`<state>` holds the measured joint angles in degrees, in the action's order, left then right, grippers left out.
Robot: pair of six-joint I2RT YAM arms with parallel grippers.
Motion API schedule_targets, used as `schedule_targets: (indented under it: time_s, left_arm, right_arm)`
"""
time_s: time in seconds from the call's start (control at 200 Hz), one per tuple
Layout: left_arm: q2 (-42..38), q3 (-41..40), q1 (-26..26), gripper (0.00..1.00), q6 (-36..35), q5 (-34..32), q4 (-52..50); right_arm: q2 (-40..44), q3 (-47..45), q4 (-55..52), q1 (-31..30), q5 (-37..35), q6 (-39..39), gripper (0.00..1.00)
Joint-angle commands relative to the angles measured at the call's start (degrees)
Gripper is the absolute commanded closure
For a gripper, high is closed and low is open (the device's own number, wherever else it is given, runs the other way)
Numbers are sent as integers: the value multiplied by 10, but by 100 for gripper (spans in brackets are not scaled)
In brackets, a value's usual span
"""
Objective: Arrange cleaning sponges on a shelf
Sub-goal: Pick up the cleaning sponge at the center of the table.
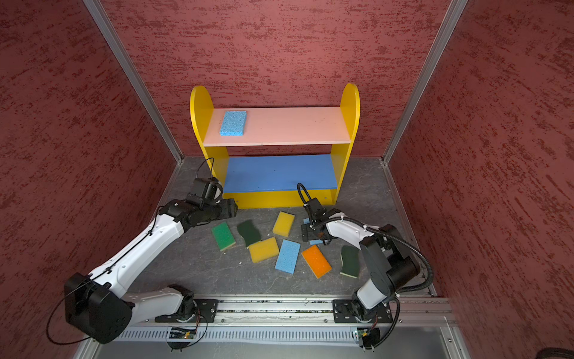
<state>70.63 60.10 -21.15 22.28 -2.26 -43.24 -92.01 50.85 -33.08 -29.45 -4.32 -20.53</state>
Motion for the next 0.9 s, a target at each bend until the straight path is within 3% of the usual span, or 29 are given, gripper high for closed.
schedule_targets:
  time_s: [0.0,0.331,0.897]
  left_arm:
    - [4,0,3,16,5,5,1]
    - [6,4,4,16,5,6,1]
    - [-19,3,4,16,4,0,-9]
  right_arm:
    - [-10,14,-4,-3,-14,0,1]
    - [-18,8,2,-3,2,-4,2]
    - [-22,1,-10,-3,9,-19,21]
